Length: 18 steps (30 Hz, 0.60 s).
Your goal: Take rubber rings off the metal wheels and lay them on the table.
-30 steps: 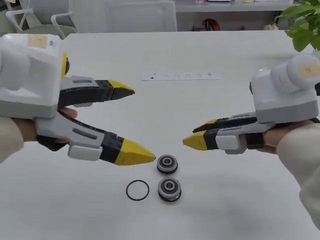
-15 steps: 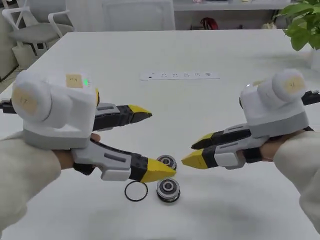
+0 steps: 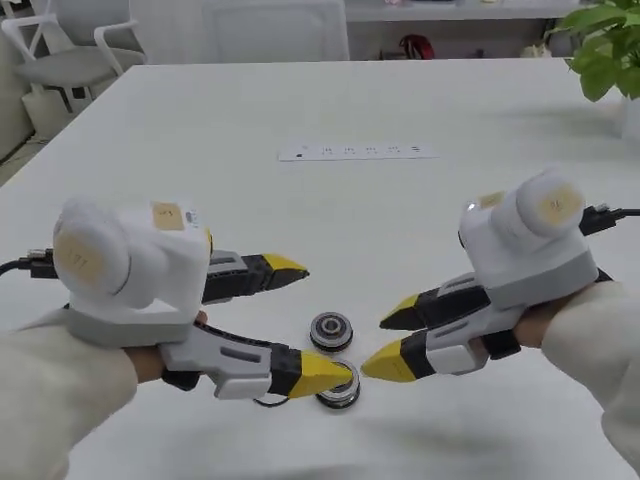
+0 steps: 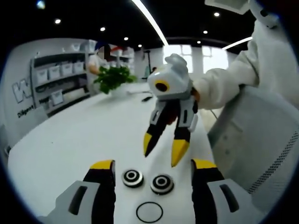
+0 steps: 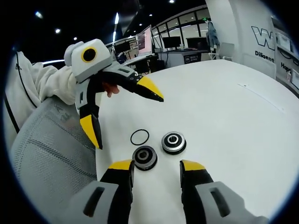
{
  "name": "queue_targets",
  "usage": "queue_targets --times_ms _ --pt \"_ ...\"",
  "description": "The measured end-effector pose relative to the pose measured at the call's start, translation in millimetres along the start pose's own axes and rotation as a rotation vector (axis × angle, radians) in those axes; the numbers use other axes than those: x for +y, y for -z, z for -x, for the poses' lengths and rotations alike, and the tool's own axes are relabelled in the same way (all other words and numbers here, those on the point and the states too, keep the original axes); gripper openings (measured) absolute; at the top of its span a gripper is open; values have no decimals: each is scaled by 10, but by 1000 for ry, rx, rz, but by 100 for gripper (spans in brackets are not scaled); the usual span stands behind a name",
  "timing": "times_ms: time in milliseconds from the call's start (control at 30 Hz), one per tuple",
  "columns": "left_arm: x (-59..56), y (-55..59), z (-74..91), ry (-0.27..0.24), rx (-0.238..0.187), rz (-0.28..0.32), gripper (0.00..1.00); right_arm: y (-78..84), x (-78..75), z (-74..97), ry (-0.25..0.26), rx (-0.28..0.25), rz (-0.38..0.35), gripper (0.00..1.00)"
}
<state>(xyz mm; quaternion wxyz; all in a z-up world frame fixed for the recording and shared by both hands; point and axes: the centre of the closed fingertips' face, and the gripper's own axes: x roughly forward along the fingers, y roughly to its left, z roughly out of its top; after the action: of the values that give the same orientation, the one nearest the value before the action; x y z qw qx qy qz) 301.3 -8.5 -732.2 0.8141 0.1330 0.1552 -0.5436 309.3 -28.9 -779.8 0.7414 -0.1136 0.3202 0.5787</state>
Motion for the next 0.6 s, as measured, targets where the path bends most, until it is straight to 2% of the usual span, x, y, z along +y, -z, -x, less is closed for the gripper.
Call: queue_targets --times_ms 267,367,467,600 --pt "-37 117 -42 15 19 26 61 108 107 -108 -41 47 43 37" --pt "-53 152 -64 25 13 54 55 132 143 -140 -52 58 53 38" --pt "-69 166 -94 31 2 91 54 142 180 -166 -58 66 80 37" --pt "-48 212 -120 24 6 101 49 169 188 -198 -63 70 85 37"
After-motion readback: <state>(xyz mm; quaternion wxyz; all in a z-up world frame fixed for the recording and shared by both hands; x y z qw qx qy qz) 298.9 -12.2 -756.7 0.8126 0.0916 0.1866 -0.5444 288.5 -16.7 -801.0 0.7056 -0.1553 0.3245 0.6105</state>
